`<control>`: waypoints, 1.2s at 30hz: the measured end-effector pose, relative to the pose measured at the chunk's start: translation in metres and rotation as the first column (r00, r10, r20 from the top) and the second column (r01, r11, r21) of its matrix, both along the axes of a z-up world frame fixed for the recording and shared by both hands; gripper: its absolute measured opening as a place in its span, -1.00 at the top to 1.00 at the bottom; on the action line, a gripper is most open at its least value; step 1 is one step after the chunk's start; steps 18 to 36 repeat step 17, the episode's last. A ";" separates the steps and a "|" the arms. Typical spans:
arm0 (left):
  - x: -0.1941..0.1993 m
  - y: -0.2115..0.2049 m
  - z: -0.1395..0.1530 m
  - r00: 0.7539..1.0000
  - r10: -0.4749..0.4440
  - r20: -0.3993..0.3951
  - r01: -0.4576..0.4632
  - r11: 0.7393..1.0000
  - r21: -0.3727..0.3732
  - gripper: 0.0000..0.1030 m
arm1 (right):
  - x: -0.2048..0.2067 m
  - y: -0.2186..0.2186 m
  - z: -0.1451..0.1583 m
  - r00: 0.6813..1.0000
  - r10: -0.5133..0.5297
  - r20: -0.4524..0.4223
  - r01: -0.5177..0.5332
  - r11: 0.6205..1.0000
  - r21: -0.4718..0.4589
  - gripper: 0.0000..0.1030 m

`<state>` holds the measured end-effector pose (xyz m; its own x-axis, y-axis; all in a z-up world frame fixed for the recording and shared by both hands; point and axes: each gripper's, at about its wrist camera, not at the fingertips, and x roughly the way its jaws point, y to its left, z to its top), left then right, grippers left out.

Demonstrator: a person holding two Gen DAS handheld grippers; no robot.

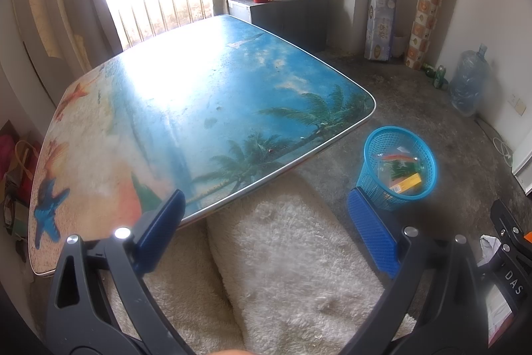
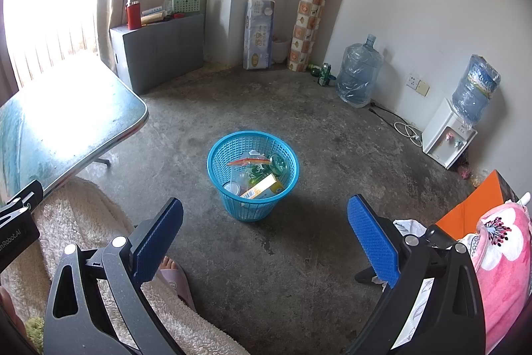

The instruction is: Collect trash

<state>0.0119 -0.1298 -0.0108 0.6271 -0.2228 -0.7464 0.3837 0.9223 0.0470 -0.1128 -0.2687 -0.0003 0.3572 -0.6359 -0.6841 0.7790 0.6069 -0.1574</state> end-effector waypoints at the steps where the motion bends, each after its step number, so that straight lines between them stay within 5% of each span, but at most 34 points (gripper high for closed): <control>1: 0.000 0.000 0.000 1.000 0.000 0.000 0.000 1.000 0.000 -0.83 | 0.000 0.000 0.000 1.000 0.000 0.000 0.000 1.000 0.000 -0.87; 36: -0.002 0.002 -0.005 1.000 -0.013 -0.010 0.013 1.000 0.001 -0.83 | -0.001 -0.001 0.000 1.000 0.000 0.000 0.000 1.000 0.001 -0.87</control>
